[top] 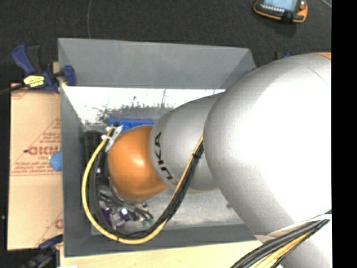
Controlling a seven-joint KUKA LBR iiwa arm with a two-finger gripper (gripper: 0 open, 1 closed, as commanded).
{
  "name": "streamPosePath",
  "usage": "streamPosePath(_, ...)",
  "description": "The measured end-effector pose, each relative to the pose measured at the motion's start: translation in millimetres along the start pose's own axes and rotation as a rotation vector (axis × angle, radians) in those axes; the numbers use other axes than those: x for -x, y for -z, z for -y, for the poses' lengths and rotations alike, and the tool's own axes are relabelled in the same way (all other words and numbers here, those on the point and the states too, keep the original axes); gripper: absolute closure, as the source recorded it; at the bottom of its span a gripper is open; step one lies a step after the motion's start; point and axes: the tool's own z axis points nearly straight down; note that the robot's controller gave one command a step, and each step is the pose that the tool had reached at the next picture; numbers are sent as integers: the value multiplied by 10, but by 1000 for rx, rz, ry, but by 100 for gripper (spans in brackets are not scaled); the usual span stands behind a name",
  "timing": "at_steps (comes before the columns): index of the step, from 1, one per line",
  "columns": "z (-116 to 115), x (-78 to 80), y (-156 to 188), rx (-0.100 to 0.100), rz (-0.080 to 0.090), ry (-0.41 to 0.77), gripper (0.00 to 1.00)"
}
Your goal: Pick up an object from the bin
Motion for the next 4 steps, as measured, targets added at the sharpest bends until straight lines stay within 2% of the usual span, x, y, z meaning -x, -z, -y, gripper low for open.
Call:
streamPosePath(1, 11, 28, 1185, 0, 10, -2, 100)
streamPosePath(2, 7, 18, 786, 1, 7, 1, 100)
streamPosePath(3, 7, -17, 496, 1, -7, 1, 100)
streamPosePath(4, 12, -15, 706, 1, -6, -2, 100)
